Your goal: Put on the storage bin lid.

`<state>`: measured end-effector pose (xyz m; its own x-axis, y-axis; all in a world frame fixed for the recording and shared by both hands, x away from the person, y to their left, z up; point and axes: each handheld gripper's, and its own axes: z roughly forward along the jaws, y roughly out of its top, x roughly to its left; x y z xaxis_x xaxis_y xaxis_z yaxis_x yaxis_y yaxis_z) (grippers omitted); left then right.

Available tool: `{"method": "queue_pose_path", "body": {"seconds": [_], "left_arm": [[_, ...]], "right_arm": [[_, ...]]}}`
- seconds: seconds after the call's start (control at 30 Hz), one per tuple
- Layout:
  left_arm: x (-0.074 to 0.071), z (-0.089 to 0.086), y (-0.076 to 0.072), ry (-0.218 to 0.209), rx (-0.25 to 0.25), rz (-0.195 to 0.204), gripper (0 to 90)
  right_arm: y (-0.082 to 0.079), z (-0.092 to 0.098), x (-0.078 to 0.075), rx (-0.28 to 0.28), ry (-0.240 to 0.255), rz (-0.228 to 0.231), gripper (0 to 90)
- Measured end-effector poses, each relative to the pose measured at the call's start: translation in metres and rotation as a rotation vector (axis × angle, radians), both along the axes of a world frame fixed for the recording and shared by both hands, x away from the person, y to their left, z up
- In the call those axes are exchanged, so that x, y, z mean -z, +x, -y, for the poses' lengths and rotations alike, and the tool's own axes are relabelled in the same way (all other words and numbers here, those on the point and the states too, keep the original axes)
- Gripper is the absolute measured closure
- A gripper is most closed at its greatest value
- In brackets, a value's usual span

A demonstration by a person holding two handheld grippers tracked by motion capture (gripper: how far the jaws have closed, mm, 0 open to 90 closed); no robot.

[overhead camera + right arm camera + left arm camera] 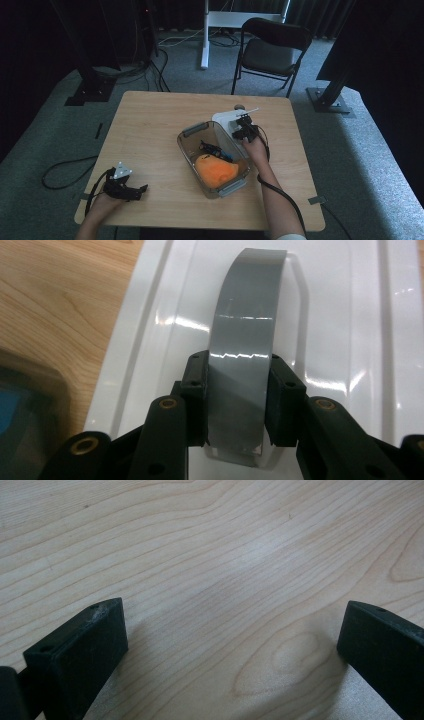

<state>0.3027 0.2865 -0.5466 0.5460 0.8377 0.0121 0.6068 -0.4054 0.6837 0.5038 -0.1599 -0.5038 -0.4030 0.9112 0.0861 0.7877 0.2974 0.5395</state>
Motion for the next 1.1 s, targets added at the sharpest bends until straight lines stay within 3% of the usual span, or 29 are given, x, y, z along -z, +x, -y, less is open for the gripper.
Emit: {"method": "queue_pose_path", "body": {"seconds": [0.53, 1.1], "left_arm": [[0.000, 0.000, 0.000, 0.000, 0.000, 0.000, 0.2], [0.000, 0.000, 0.000, 0.001, 0.000, 0.000, 0.2]], "right_arm": [[-0.010, 0.029, -0.012, 0.050, 0.013, 0.029, 67.2], [-0.039, 0.063, -0.034, 0.077, 0.028, 0.083, 67.3]]}}
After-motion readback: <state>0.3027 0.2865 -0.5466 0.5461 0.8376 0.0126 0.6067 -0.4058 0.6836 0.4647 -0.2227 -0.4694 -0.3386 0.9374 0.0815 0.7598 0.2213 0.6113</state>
